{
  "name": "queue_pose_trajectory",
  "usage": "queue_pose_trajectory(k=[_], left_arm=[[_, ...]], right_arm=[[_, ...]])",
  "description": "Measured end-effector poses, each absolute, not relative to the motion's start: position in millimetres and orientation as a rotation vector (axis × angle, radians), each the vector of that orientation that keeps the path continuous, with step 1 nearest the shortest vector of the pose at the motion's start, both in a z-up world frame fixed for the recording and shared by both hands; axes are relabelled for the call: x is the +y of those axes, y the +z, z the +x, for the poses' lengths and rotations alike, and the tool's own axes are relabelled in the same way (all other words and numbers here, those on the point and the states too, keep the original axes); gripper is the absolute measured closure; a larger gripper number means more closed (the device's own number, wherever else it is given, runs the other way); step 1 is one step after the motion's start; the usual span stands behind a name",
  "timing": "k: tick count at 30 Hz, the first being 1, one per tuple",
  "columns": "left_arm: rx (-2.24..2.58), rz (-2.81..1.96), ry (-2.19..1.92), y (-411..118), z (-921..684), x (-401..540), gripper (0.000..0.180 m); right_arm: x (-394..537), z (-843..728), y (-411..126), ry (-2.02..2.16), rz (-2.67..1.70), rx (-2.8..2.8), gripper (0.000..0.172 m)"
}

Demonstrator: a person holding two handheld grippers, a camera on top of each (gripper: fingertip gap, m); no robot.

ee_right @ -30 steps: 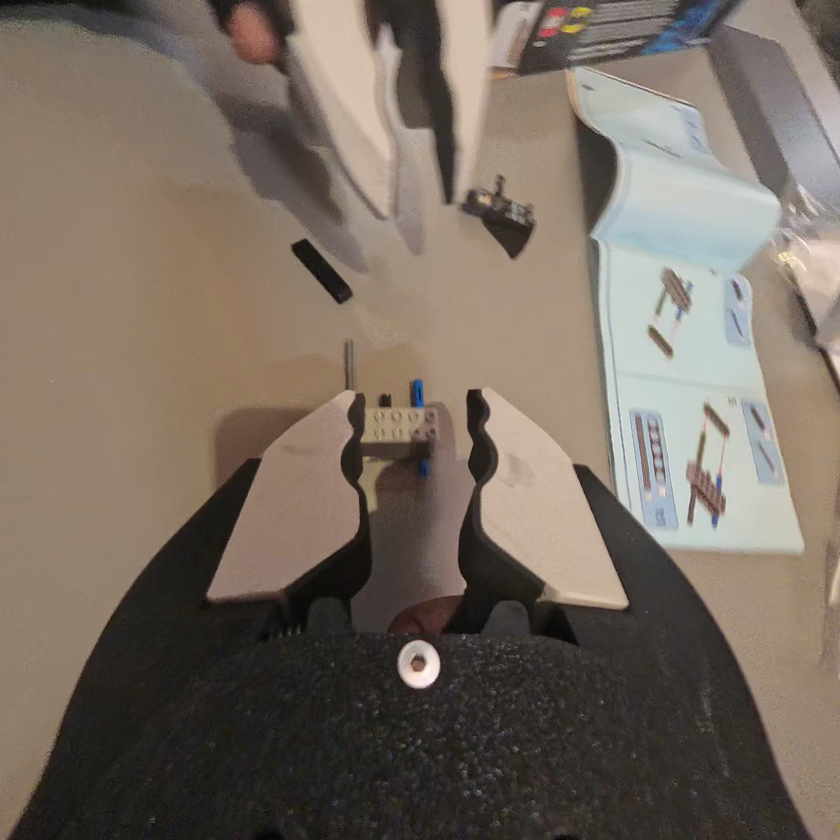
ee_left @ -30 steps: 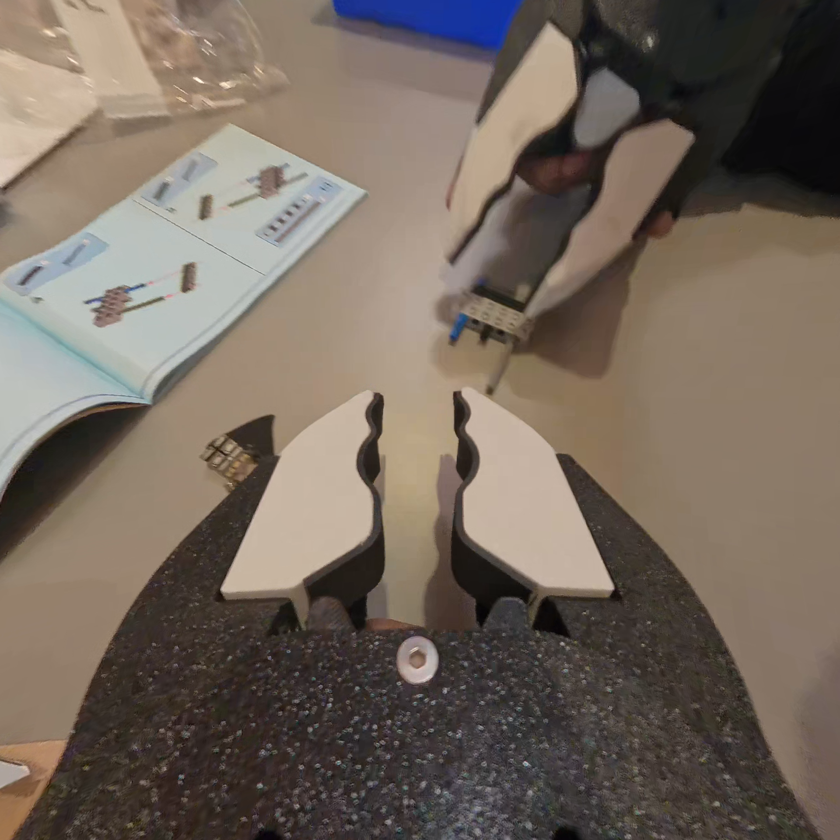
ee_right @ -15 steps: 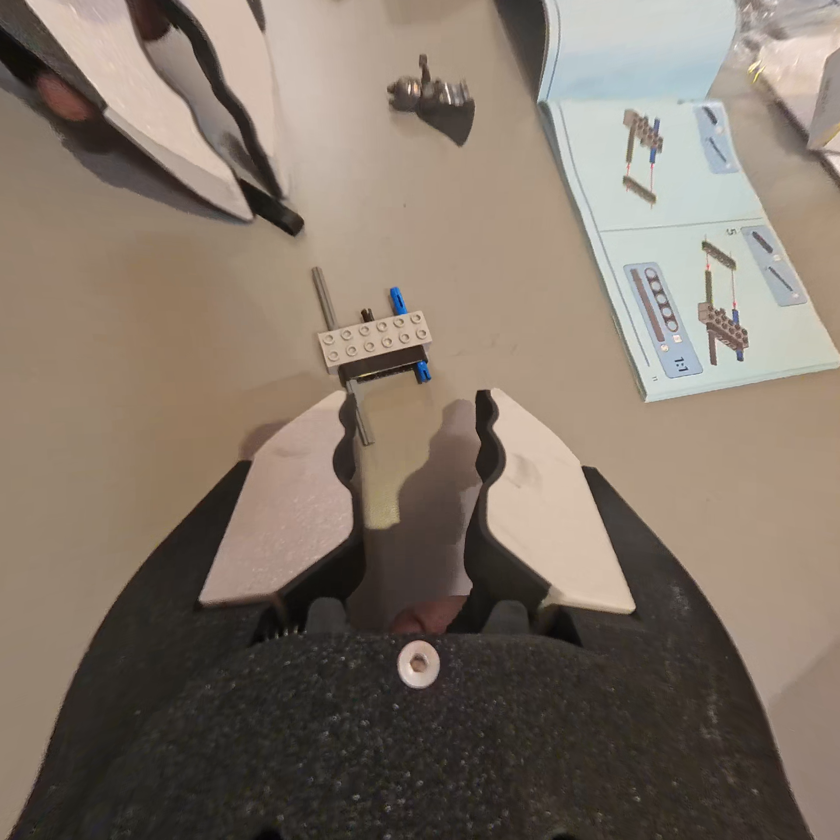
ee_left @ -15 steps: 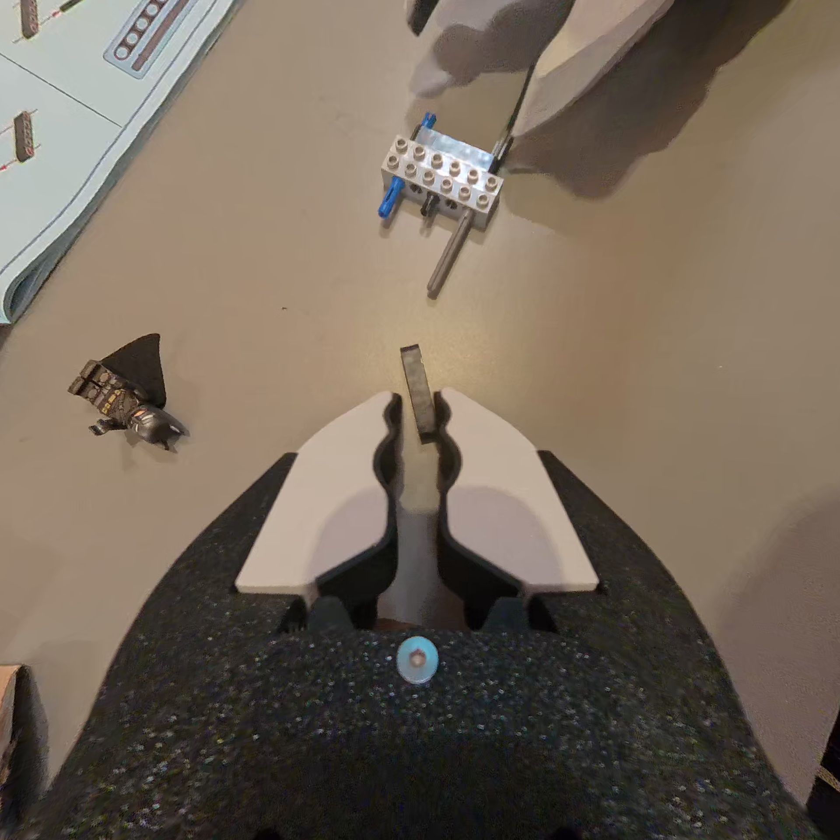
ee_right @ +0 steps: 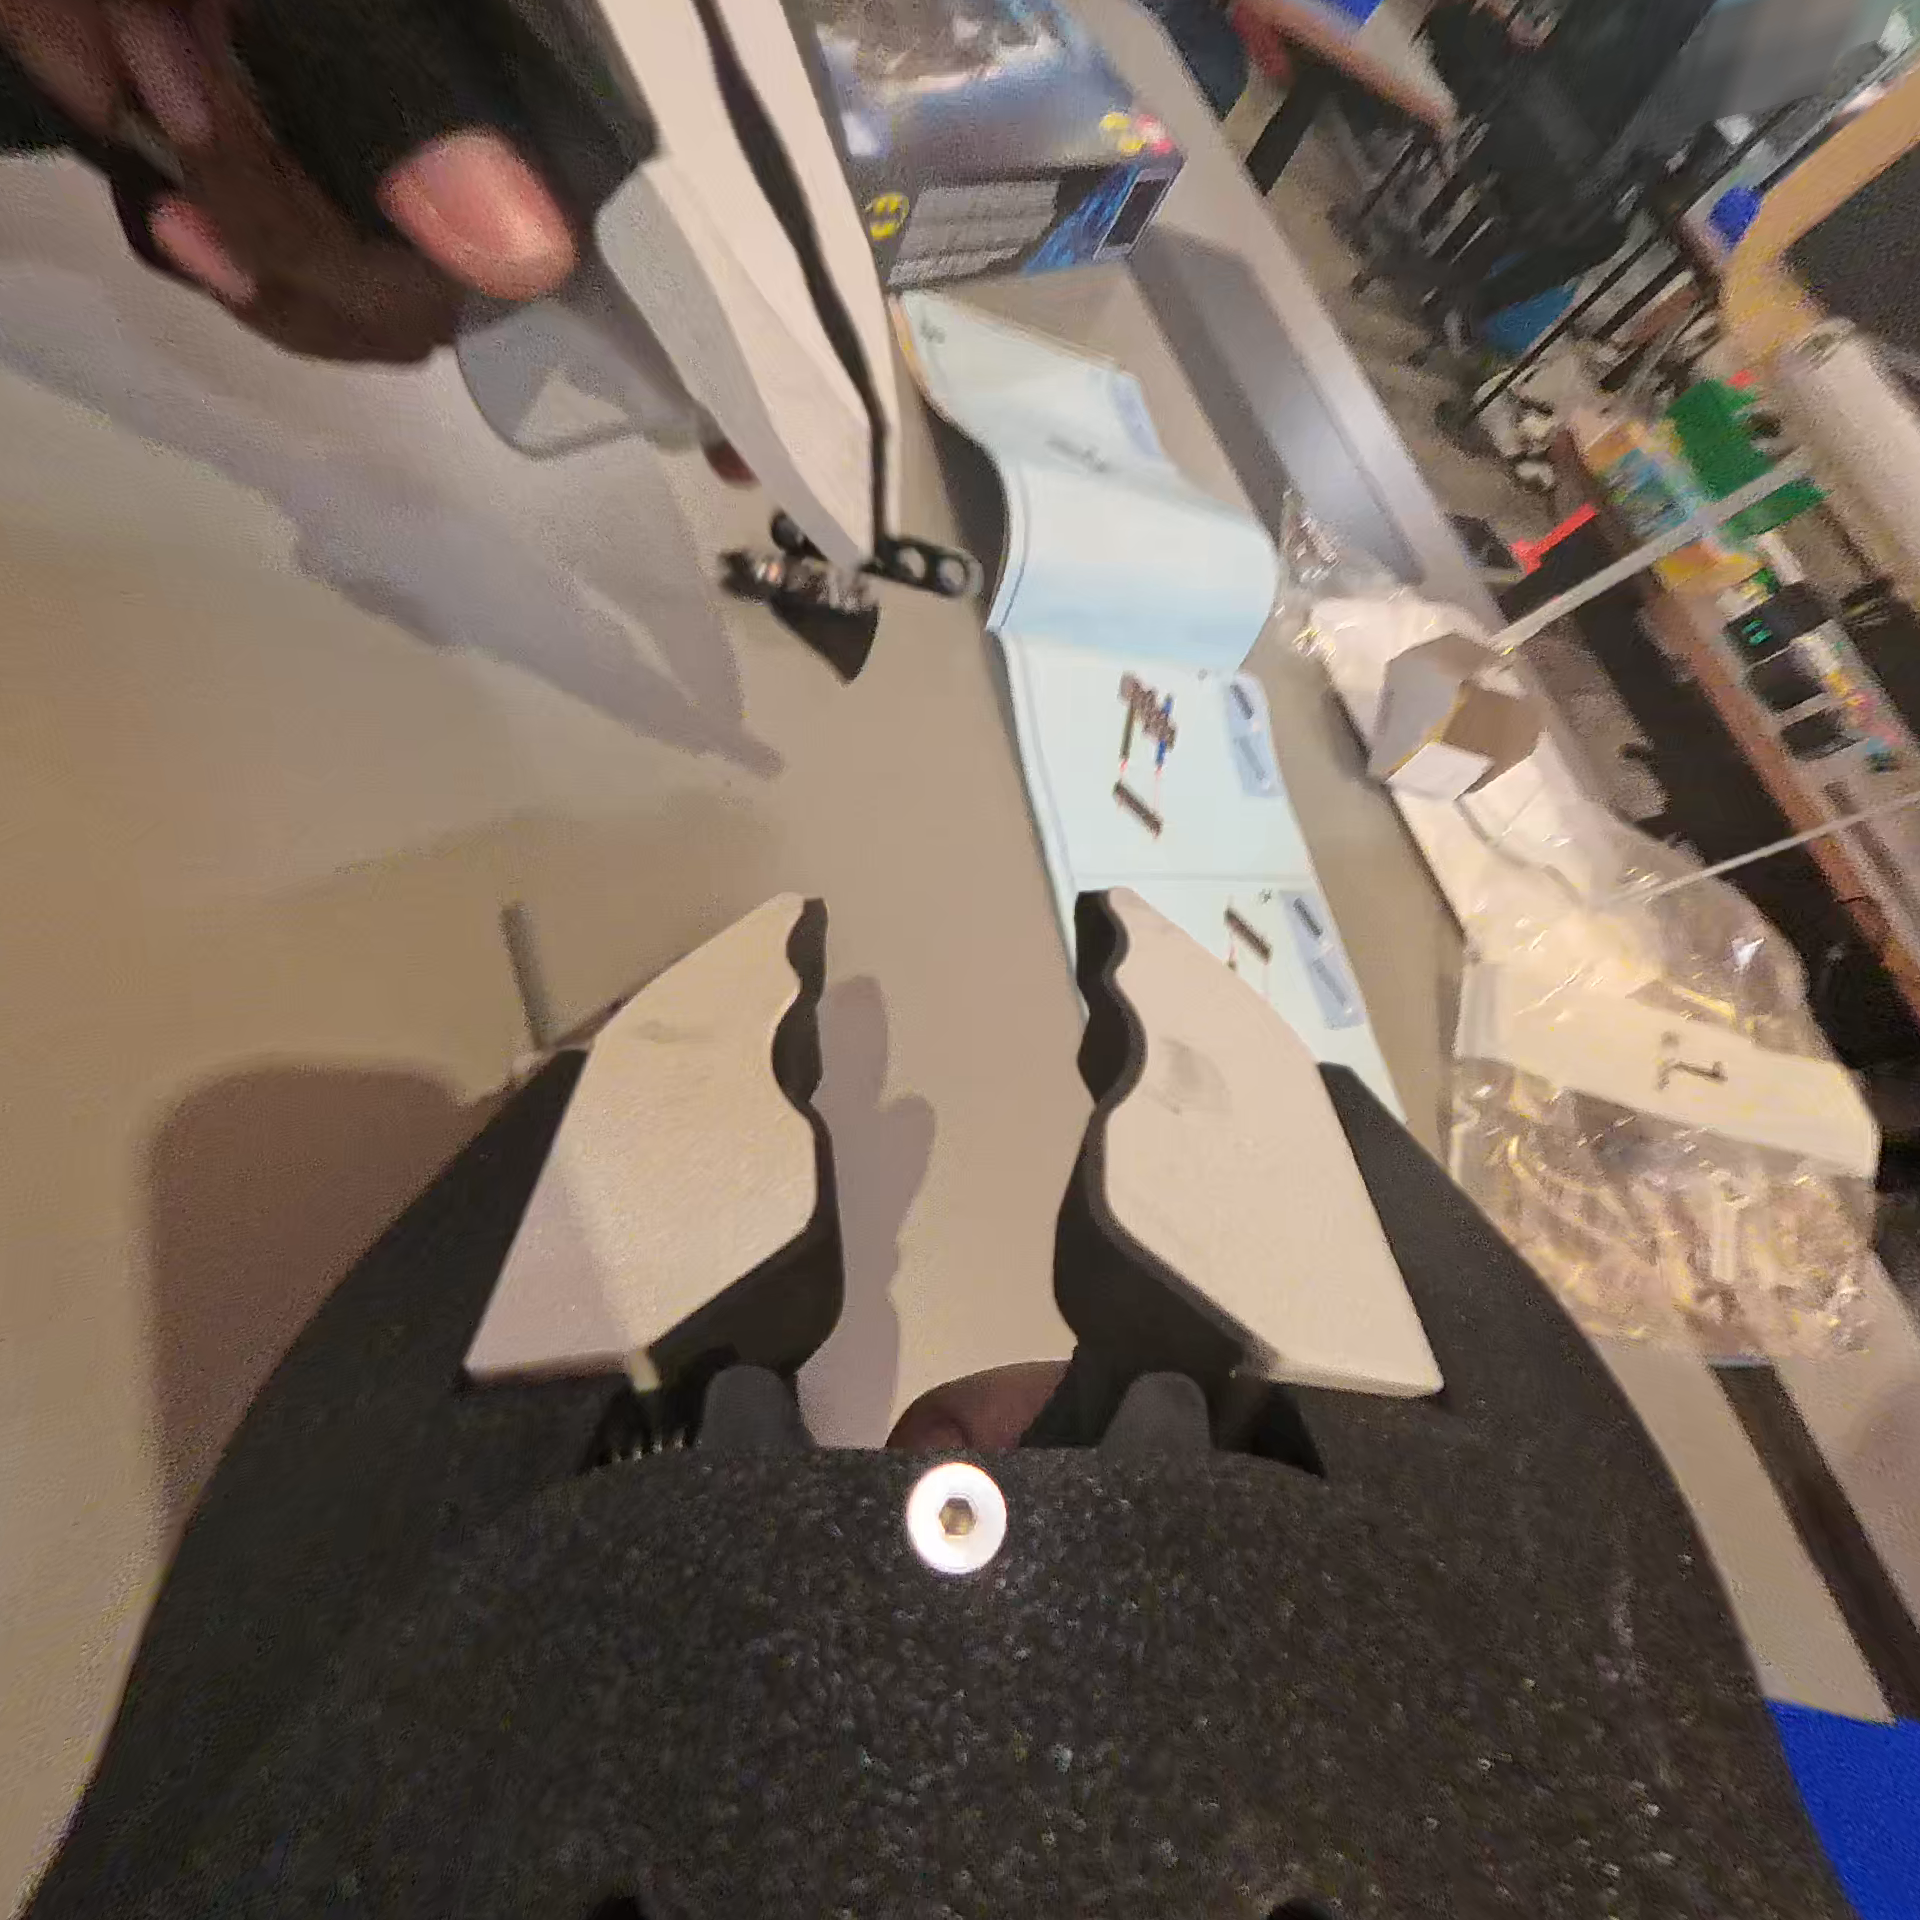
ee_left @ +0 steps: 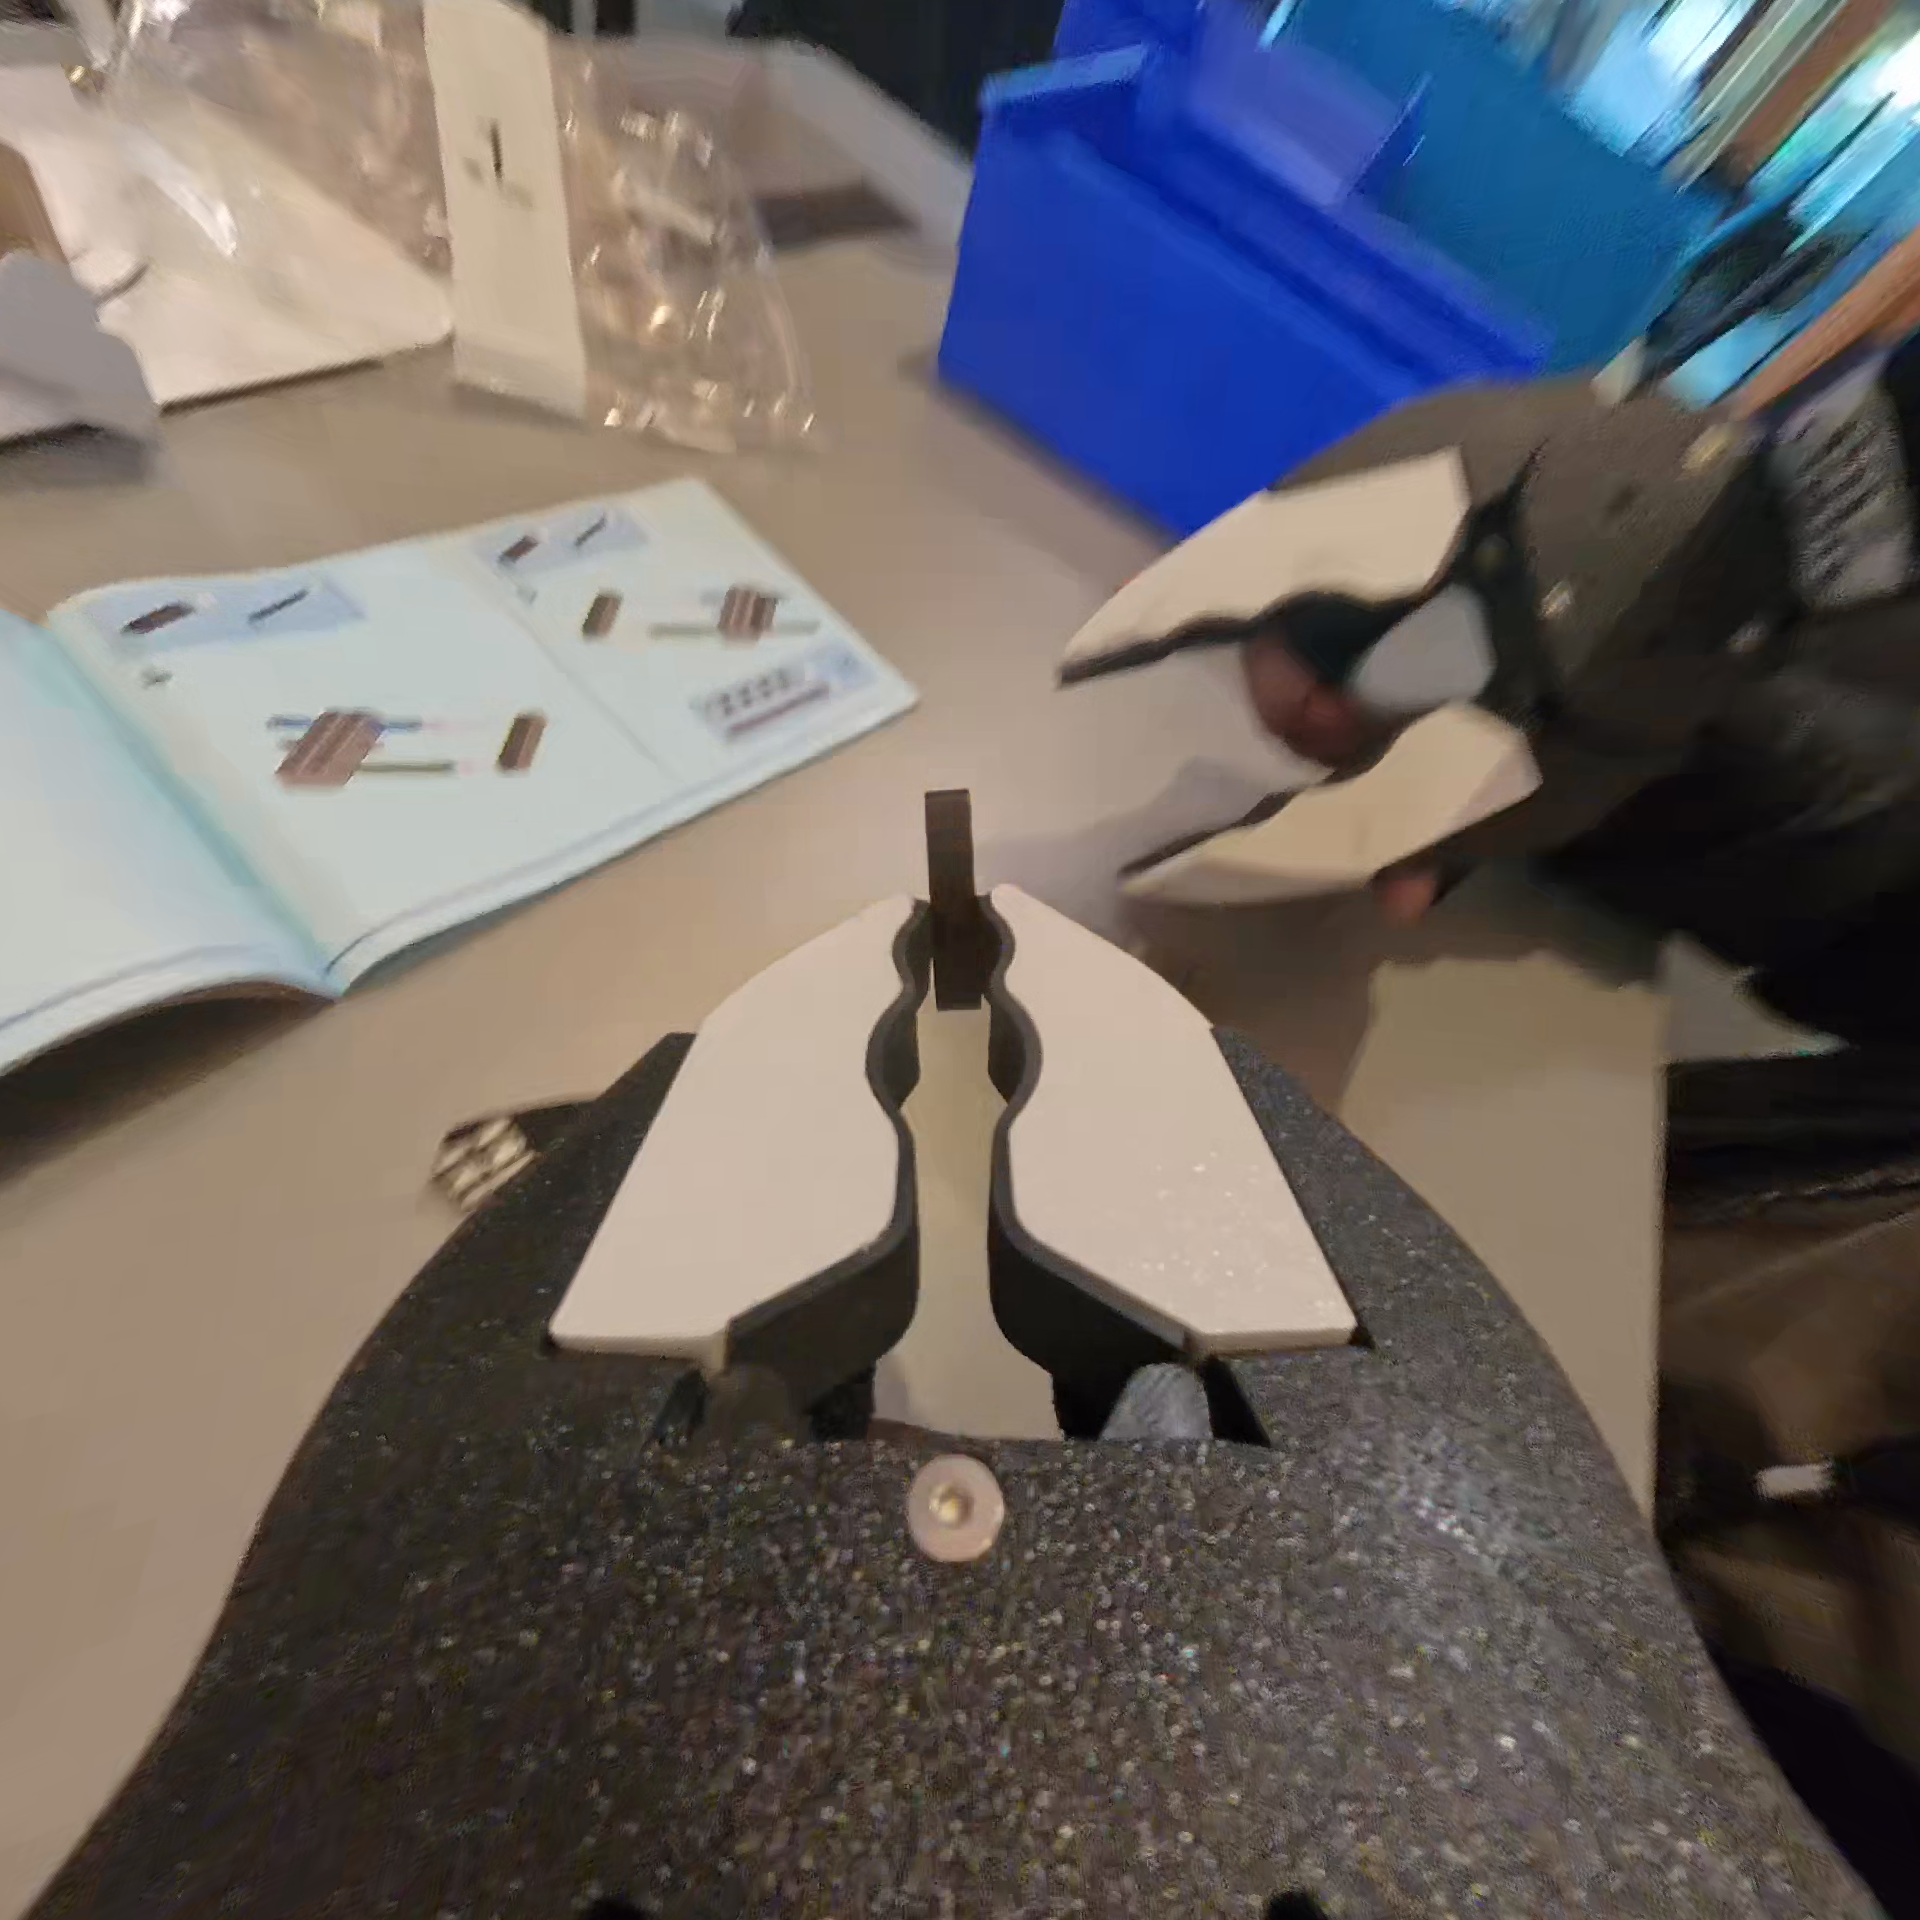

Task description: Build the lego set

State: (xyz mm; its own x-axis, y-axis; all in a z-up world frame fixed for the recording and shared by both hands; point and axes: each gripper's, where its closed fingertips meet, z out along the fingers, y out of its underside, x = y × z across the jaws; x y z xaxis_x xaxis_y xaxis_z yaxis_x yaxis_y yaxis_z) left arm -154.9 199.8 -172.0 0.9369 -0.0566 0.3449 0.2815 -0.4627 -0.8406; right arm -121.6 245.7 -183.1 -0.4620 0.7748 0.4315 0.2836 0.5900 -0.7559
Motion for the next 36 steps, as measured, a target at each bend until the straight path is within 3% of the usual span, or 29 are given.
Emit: queue_pose_trajectory(k=[10, 20, 36], left_arm=[[-0.393, -1.647, -0.891, -164.9, -145.0, 223.1, 0.173], [-0.385, -1.79, -0.703, -188.8, -130.1, 232.8, 0.172], [-0.32, -1.846, -0.545, -196.0, -122.2, 235.3, 0.173]], right_arm=[[238.9, -132.6, -188.1, 0.835, -0.758, -1.817, 0.117], [228.8, -133.6, -190.8, 0.816, -0.763, -1.787, 0.111], [234.2, -134.8, -194.8, 0.749, -0.787, -1.762, 0.125]])
